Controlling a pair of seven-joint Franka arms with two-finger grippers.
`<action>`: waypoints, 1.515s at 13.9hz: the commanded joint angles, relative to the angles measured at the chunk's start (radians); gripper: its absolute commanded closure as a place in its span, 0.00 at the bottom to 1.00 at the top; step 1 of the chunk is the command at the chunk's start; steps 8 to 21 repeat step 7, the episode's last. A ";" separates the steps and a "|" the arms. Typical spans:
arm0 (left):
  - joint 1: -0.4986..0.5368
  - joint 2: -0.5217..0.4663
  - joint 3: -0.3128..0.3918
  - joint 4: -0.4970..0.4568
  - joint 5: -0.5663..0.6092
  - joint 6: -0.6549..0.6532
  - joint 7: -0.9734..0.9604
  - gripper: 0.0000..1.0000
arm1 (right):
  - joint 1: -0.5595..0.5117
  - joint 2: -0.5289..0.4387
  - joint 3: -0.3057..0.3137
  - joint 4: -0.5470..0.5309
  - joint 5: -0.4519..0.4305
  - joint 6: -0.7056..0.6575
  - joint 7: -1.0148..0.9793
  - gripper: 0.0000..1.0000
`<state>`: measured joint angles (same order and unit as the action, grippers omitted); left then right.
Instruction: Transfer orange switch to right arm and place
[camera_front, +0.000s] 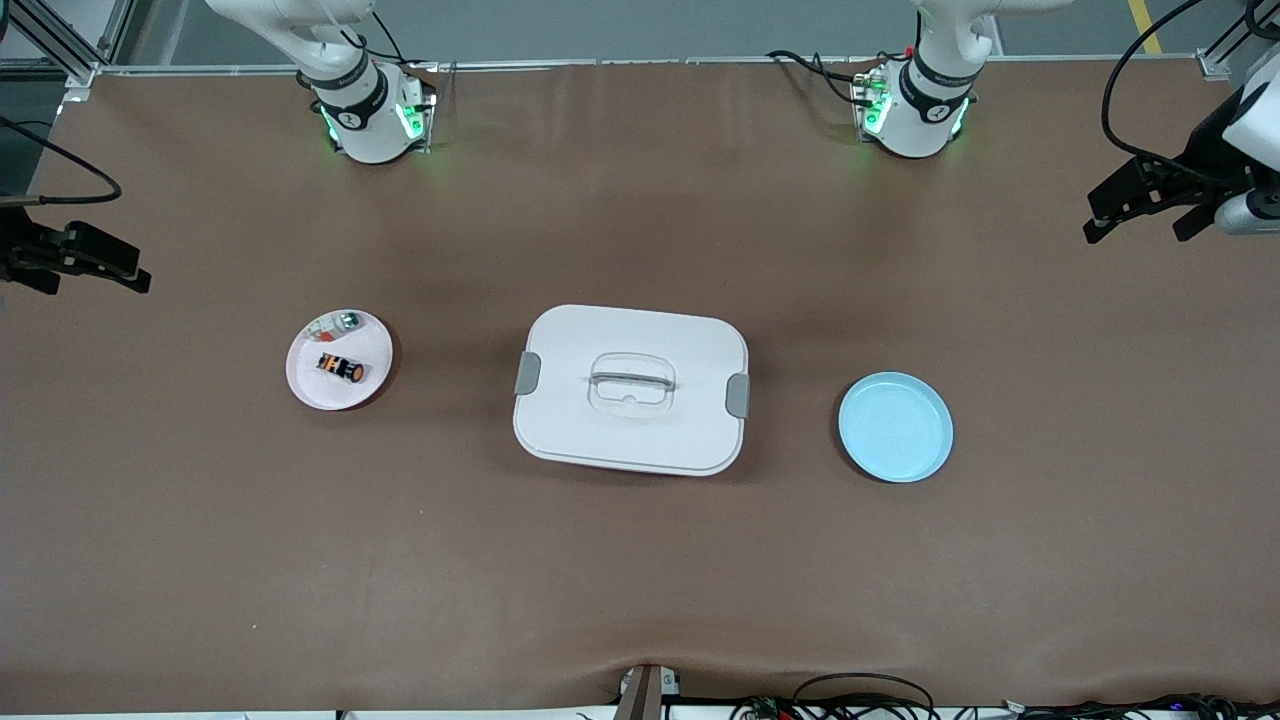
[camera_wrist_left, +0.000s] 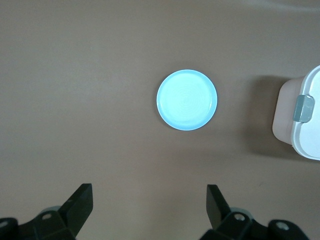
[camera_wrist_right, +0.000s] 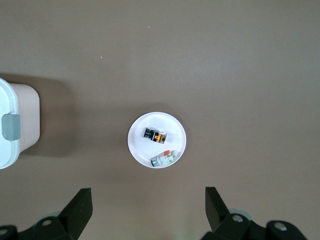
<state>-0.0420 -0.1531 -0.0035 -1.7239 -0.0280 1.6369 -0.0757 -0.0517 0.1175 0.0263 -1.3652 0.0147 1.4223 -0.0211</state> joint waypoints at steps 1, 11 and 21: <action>-0.003 -0.002 -0.001 0.007 0.011 -0.011 0.013 0.00 | -0.014 0.010 0.001 0.052 0.019 -0.046 0.015 0.00; -0.001 -0.002 -0.001 0.009 0.011 -0.011 0.014 0.00 | -0.045 -0.009 0.007 0.037 0.040 -0.123 0.020 0.00; -0.001 -0.002 -0.001 0.009 0.011 -0.011 0.014 0.00 | -0.045 -0.009 0.007 0.037 0.040 -0.123 0.020 0.00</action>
